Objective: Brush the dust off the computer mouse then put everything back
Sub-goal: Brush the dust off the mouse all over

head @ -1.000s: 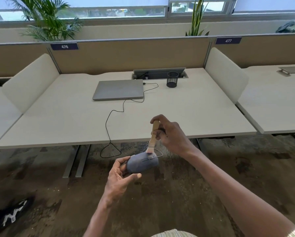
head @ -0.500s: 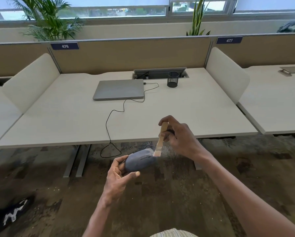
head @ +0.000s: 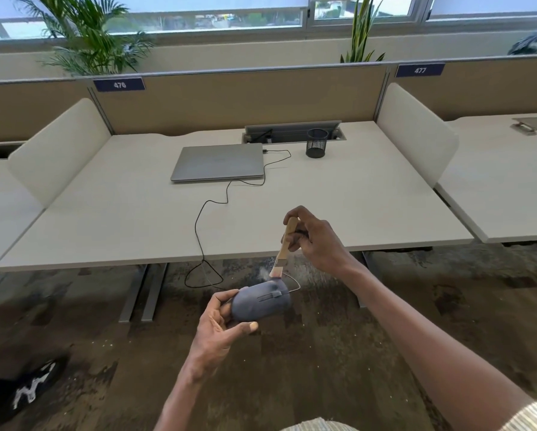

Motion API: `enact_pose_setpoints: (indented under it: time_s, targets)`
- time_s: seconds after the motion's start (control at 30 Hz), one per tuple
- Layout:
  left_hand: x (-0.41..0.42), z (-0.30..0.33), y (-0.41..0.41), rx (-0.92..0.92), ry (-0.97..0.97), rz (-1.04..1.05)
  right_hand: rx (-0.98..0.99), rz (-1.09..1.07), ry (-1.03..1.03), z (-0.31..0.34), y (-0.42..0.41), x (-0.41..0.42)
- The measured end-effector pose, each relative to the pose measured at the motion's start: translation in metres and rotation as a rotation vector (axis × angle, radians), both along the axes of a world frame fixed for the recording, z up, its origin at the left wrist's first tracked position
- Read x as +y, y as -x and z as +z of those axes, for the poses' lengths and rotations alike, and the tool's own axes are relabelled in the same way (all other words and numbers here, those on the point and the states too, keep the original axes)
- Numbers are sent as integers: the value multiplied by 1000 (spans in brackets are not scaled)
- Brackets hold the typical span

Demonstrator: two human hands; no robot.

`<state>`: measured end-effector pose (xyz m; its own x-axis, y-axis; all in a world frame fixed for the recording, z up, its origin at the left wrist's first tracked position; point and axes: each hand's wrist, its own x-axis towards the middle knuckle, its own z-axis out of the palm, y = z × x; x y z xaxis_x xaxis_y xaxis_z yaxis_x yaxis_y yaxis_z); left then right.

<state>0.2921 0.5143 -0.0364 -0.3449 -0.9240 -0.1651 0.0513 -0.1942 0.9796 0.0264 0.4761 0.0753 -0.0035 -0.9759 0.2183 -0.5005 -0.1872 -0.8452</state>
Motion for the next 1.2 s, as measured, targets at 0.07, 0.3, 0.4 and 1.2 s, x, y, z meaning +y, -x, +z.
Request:
enact_pose_setpoints:
  time_s: [0.07, 0.3, 0.4, 1.2]
  targets:
    - [1, 0, -1, -8, -7, 4, -13, -31, 17, 2, 1, 0]
    - [-1, 1, 2, -20, 27, -13, 65, -43, -7, 10, -13, 0]
    - [0, 4, 4, -33, 38, -35, 145, -95, -41, 9, -18, 1]
    - [1, 12, 10, 13, 63, -33, 439, -238, -307, 34, -52, -22]
